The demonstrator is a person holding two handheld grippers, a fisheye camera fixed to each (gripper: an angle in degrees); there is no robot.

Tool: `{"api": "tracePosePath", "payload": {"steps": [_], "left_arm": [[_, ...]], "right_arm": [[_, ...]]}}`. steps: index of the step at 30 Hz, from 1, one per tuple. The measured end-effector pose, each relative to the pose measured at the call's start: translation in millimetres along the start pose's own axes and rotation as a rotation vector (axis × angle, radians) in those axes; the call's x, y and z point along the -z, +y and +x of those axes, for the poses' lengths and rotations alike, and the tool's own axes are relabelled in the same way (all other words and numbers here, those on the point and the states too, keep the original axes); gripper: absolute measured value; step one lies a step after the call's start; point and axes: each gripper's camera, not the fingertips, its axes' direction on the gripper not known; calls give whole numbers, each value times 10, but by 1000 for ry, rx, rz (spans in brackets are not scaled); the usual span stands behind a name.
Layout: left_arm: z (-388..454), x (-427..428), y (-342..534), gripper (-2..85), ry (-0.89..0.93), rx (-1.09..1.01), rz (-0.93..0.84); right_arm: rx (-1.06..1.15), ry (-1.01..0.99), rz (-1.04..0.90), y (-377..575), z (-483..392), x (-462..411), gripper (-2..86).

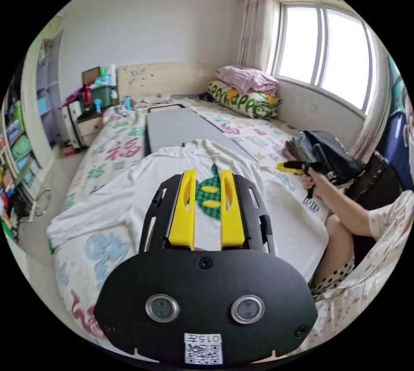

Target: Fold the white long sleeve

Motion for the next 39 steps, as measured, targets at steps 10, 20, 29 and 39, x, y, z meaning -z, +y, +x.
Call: {"api": "tracePosePath", "payload": {"steps": [10, 20, 29, 39], "left_arm": [[-292, -3677, -1521, 124, 45, 115, -407], [87, -4583, -2069, 32, 86, 76, -343], [831, -5211, -2901, 16, 15, -27, -317], [774, -5141, -2759, 95, -36, 12, -431]], "right_arm": [[-41, -36, -45, -1190, 328, -506, 73], [-112, -103, 72, -1838, 969, -269, 8], [-127, 66, 165, -2005, 1449, -187, -1], [-143, 57, 146, -1799, 2352, -259, -2]]}}
